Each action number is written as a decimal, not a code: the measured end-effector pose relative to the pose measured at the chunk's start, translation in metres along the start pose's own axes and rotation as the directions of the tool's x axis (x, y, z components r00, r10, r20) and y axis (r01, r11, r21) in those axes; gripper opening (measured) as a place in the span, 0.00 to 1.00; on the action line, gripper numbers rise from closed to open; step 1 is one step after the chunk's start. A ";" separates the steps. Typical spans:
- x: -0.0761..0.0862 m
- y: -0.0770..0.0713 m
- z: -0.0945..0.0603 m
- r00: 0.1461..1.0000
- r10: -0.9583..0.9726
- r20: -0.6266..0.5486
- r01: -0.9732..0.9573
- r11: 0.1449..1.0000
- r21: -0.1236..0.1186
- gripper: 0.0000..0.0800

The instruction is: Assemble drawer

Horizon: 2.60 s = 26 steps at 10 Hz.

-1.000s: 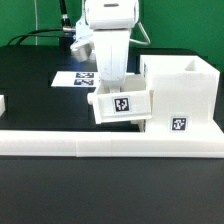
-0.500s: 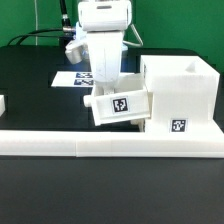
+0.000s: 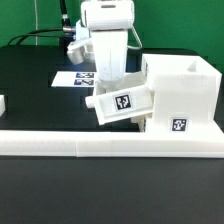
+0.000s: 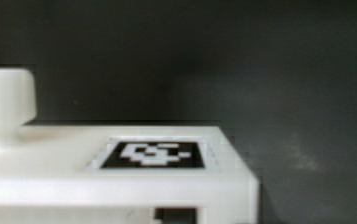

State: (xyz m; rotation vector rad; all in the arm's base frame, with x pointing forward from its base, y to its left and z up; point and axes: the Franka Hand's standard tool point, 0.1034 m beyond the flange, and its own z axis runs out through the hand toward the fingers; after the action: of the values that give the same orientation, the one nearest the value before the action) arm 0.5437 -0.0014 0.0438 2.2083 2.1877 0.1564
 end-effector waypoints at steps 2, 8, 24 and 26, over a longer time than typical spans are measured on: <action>0.001 0.001 0.001 1.000 -0.014 0.026 0.014 1.000 -0.005 0.06; -0.073 -0.035 0.003 0.998 0.043 0.035 -0.045 0.996 0.079 0.06; -0.073 -0.038 0.002 0.998 -0.069 0.011 0.067 0.990 0.126 0.81; -0.073 -0.040 0.005 0.998 -0.060 0.007 0.059 0.990 0.125 0.81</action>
Offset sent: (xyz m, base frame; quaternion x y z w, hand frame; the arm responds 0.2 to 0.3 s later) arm -0.0018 -0.0015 -0.0029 0.0199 0.0422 0.0702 0.9964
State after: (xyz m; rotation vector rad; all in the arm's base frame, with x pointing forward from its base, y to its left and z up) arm 0.5042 -0.0739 0.0312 2.1952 2.3153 0.0066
